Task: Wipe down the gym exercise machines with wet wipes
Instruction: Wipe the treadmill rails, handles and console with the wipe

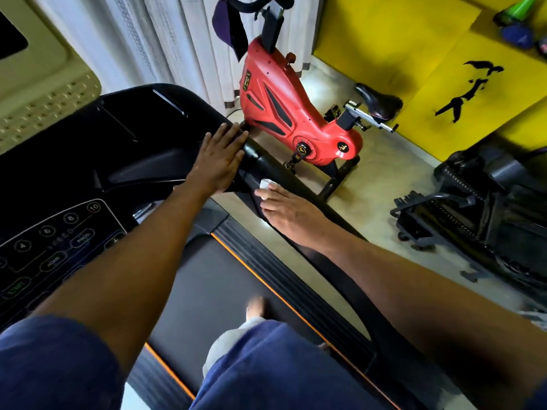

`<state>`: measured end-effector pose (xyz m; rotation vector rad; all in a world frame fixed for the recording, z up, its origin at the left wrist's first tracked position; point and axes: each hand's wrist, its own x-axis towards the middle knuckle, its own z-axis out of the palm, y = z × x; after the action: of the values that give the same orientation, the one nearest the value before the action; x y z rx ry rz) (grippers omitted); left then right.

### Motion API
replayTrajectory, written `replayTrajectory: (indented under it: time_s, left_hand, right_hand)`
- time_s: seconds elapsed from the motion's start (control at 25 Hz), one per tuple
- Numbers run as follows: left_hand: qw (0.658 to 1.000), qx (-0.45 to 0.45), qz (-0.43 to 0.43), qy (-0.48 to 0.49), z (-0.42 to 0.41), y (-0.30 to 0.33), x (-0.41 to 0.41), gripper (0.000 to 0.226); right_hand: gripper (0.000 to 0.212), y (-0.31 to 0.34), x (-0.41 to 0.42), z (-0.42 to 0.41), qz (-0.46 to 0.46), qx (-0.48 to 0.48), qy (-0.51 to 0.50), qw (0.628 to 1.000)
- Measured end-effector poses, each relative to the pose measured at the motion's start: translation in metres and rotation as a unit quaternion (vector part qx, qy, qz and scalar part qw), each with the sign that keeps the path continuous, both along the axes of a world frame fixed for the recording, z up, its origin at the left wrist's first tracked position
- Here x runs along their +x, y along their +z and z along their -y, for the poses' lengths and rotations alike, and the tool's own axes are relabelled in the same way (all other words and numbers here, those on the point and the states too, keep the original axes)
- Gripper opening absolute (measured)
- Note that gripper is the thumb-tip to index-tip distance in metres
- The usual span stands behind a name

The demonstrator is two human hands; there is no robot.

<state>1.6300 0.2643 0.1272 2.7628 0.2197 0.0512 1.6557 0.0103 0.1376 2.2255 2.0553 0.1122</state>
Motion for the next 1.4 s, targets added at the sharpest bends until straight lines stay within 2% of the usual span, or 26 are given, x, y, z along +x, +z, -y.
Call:
replayTrajectory:
  time_s: [0.08,0.28,0.36,0.48,0.68,0.72,0.8,0.84,0.88,0.92,1.0,1.08,1.24,1.32,1.4]
  left_hand:
    - [1.000,0.002,0.005,-0.002,0.001,-0.002,-0.002,0.058]
    - [0.999,-0.037,0.011,0.030,0.032,0.006,0.005,0.064]
    - [0.997,-0.020,0.039,-0.066,0.090,0.007,-0.002,0.069]
    - [0.973,0.054,0.048,-0.221,0.200,-0.008,-0.031,0.069]
    - [0.940,0.124,-0.004,-0.317,0.299,-0.022,-0.065,0.071]
    - [0.933,0.132,-0.016,-0.334,0.313,-0.023,-0.070,0.072]
    - [0.924,0.144,-0.040,-0.353,0.342,-0.023,-0.070,0.073]
    - [0.918,0.148,-0.056,-0.364,0.358,-0.023,-0.068,0.074]
    - [0.910,0.156,-0.065,-0.379,0.375,-0.024,-0.067,0.076]
    - [0.900,0.163,-0.073,-0.397,0.392,-0.025,-0.066,0.079]
    - [0.883,0.179,-0.107,-0.421,0.423,-0.025,-0.063,0.087]
    - [0.869,0.186,-0.132,-0.439,0.461,-0.025,-0.063,0.088]
    - [0.834,0.177,-0.136,-0.505,0.524,-0.035,-0.074,0.086]
    - [0.823,0.165,-0.155,-0.521,0.543,-0.040,-0.076,0.088]
    - [0.824,0.159,-0.171,-0.517,0.563,-0.044,-0.083,0.092]
  right_hand:
    - [0.030,-0.004,-0.018,0.055,-0.019,-0.013,-0.018,1.000]
    - [0.036,-0.028,-0.059,0.195,-0.027,0.027,-0.066,0.997]
    - [0.034,-0.038,-0.072,0.225,-0.029,0.043,-0.099,0.994]
    - [0.034,-0.047,-0.092,0.258,-0.061,0.099,-0.168,0.979]
    - [0.026,-0.075,-0.128,0.323,-0.087,0.132,-0.238,0.958]
    - [0.023,-0.083,-0.135,0.335,-0.082,0.157,-0.287,0.942]
    - [0.019,-0.091,-0.153,0.357,-0.165,0.220,-0.390,0.879]
    - [0.019,-0.090,-0.162,0.367,-0.172,0.248,-0.427,0.853]
    - [0.021,-0.088,-0.170,0.378,-0.149,0.248,-0.445,0.847]
    - [0.021,-0.086,-0.177,0.389,-0.166,0.272,-0.458,0.830]
    - [0.017,-0.074,-0.194,0.404,-0.227,0.332,-0.510,0.760]
    - [0.012,-0.064,-0.212,0.419,-0.228,0.379,-0.571,0.691]
    - [0.020,-0.048,-0.256,0.448,-0.249,0.402,-0.666,0.577]
    - [0.024,-0.040,-0.276,0.463,-0.238,0.402,-0.700,0.540]
    - [0.024,-0.033,-0.294,0.483,-0.238,0.387,-0.717,0.529]
